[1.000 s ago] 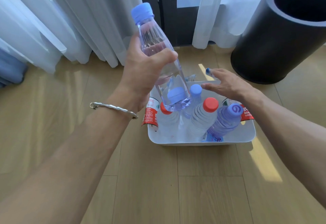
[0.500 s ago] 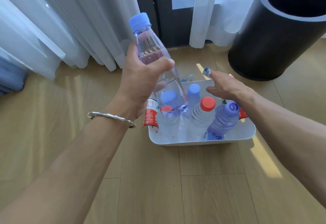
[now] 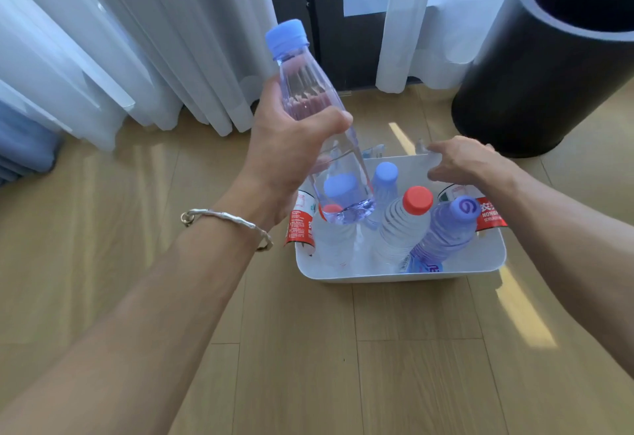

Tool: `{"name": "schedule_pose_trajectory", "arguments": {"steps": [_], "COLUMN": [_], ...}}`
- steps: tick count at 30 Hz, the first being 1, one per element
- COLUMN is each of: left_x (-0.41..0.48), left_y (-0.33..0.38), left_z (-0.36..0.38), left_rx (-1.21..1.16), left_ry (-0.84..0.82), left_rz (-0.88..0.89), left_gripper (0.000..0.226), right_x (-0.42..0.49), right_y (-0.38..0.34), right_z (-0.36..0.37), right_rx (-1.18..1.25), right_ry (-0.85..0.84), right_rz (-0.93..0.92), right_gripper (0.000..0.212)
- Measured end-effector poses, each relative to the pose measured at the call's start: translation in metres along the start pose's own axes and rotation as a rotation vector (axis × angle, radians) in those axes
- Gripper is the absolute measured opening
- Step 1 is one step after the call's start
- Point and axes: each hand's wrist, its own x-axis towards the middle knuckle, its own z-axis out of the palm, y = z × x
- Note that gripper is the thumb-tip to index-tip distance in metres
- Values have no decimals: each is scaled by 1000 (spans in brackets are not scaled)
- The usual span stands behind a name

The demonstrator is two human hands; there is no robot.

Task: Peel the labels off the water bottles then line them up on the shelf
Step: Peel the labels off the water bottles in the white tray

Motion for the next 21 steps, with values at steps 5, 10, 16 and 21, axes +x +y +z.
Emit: {"name": "schedule_pose_trajectory", "arguments": {"steps": [5, 10, 16, 21], "left_x": [3, 0, -2, -2], "left_y": [-1, -2, -3, -3], "left_z": [13, 17, 4, -2], "left_rx": [0, 7, 38, 42], "left_ry": [-51, -70, -38, -21], "left_rz": [17, 22, 17, -2], "left_gripper": [70, 67, 68, 70], "right_x": [-8, -9, -1, 1], "right_y": [7, -2, -1, -1], "right_z": [2, -3, 1, 2], "right_rx": [89, 308, 270, 254], "right_ry": [2, -25, 23, 41], "right_rz": [9, -21, 4, 10], "right_gripper": [55, 39, 47, 50]}}
